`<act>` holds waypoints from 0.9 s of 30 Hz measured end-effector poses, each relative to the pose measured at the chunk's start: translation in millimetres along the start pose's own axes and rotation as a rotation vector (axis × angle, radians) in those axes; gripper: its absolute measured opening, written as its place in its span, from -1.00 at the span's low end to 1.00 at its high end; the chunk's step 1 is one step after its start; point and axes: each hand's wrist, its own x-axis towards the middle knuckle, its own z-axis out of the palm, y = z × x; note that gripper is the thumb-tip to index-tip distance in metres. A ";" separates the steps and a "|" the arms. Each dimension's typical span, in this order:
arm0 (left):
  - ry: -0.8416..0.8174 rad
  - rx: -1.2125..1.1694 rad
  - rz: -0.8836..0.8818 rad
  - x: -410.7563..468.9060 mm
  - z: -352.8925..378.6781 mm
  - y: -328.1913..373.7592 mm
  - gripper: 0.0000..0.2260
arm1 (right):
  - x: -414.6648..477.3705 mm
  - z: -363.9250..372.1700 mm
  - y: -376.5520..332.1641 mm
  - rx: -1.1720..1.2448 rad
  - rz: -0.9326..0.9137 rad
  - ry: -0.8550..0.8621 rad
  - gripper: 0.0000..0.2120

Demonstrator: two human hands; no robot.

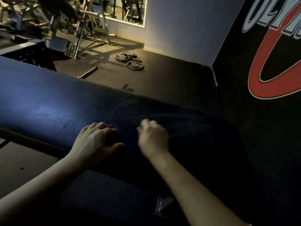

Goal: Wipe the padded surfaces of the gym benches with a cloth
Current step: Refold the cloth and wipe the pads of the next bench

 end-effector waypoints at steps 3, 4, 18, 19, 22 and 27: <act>-0.057 -0.025 0.039 -0.4 -5.8 -8.7 -0.32 | -50.7 -9.5 -31.8 0.079 -0.307 -0.067 -0.80; -0.061 -0.021 0.046 -0.6 -6.0 -9.9 -0.33 | -58.5 -15.6 -13.2 0.055 -0.307 -0.017 -0.80; -0.038 0.030 0.042 -7.4 -1.8 -0.9 -0.50 | -91.3 -14.7 -53.7 -0.009 -0.077 -0.014 -0.92; -0.028 0.032 0.037 -7.0 -1.6 -0.5 -0.47 | -96.2 -19.8 -42.1 0.023 -0.107 0.028 -0.92; -0.015 0.072 0.012 -5.9 5.6 2.4 -0.46 | -125.5 -46.3 44.9 -0.047 0.141 0.189 -0.91; 0.006 0.105 0.003 -8.5 16.4 8.8 -0.46 | -166.0 -99.2 159.3 -0.216 0.646 0.232 -0.84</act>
